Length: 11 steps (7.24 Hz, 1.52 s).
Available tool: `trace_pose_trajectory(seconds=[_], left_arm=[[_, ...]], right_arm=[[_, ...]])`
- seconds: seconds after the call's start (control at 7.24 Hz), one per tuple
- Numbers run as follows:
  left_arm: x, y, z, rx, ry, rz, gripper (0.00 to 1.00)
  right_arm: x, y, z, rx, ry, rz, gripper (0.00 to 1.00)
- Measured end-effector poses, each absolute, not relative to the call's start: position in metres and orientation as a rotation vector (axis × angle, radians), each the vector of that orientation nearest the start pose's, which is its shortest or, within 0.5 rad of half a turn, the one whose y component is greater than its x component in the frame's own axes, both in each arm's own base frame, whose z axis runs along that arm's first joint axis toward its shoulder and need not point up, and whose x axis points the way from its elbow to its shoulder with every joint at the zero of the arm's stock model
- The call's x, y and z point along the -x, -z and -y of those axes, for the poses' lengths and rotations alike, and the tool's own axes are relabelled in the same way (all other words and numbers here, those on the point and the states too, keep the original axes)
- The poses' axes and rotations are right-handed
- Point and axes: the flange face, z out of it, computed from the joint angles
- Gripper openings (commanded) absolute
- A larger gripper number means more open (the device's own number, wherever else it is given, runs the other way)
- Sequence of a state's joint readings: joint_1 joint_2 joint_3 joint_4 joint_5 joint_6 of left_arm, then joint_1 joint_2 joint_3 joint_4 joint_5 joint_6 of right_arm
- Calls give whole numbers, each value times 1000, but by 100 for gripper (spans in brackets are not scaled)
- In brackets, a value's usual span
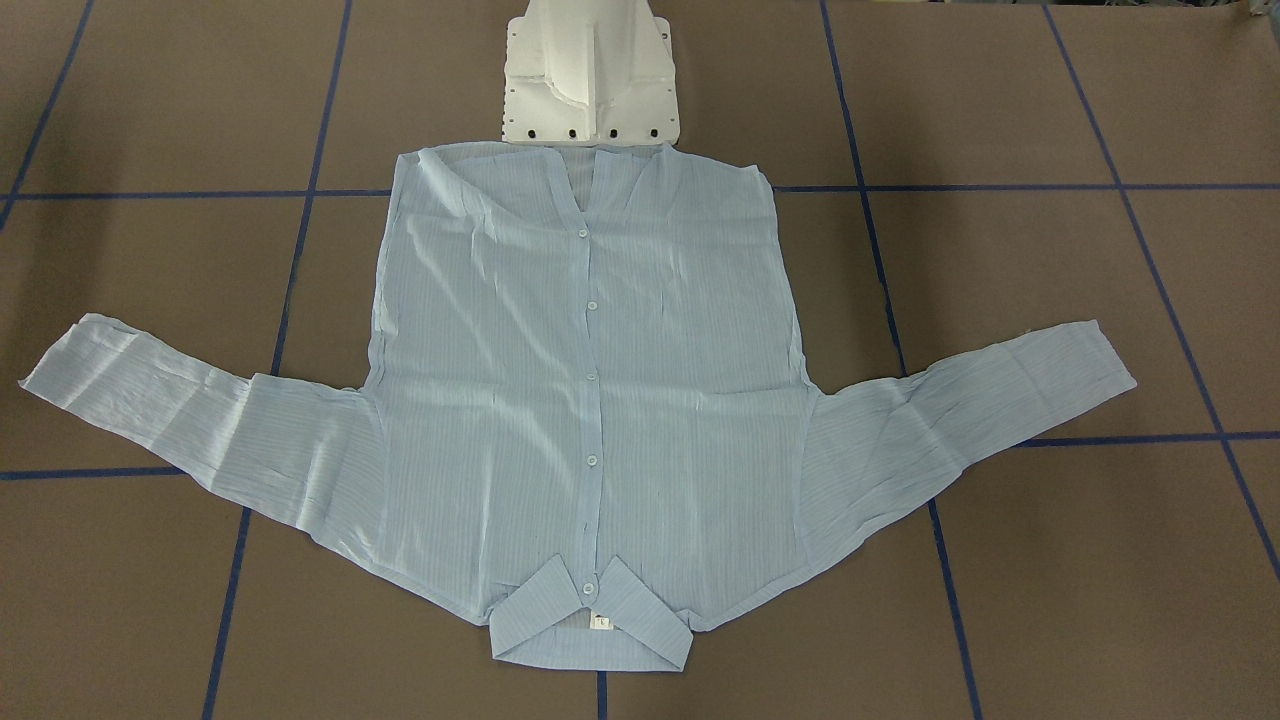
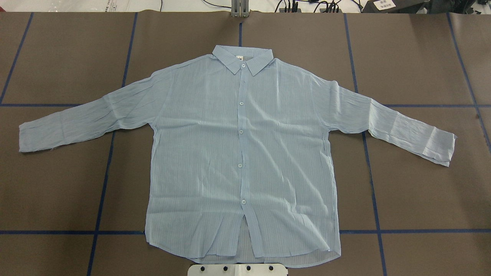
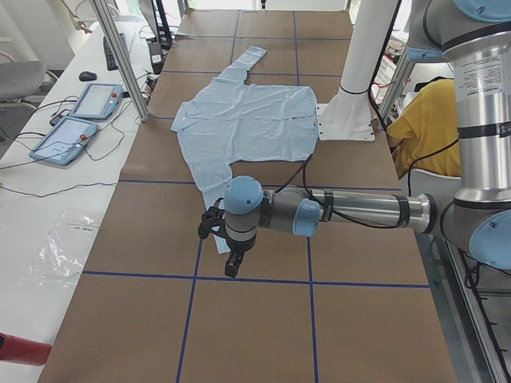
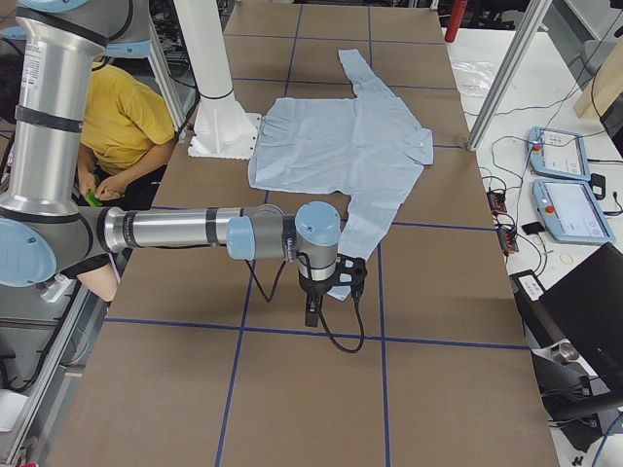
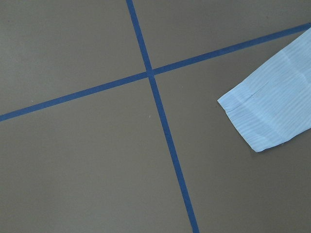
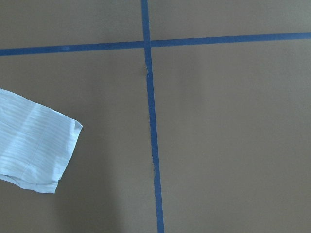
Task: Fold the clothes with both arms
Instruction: 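Move the right gripper toward the cuff of the sleeve nearest it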
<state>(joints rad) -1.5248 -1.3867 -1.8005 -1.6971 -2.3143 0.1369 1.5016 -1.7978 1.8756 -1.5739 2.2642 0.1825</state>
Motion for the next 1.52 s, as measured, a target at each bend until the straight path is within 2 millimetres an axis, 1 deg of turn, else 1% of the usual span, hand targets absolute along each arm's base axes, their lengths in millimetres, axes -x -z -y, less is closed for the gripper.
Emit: trace_pose_trajectory(seconds=[0.28, 0.41, 0.55, 0.69, 0.83, 0.97, 1.11, 1.24, 1.38, 1.52], left_arm=[[46, -610, 429, -249, -259, -729, 100], [46, -603, 430, -277, -269, -727, 100], [46, -589, 436, -312, -281, -725, 100], [45, -570, 449, -361, -298, -723, 100], [45, -548, 469, -428, -321, -710, 100], [46, -524, 490, -507, -344, -681, 100], [47, -509, 501, -561, -357, -655, 100], [48, -504, 505, -586, -362, -643, 100], [48, -501, 506, -596, -364, -639, 100], [48, -501, 506, -599, -365, -639, 100]], right_arm=[[-37, -601, 412, -10, -64, 702, 100], [-34, -588, 422, -39, -50, 706, 100], [-31, -572, 437, -92, -30, 712, 100], [-29, -555, 450, -163, -6, 717, 100], [-28, -540, 462, -235, 17, 722, 100], [-27, -529, 469, -285, 35, 729, 100], [-26, -526, 472, -303, 45, 739, 100], [-21, -526, 474, -313, 61, 753, 100], [-8, -526, 475, -318, 63, 771, 100], [15, -527, 475, -305, 22, 789, 100]])
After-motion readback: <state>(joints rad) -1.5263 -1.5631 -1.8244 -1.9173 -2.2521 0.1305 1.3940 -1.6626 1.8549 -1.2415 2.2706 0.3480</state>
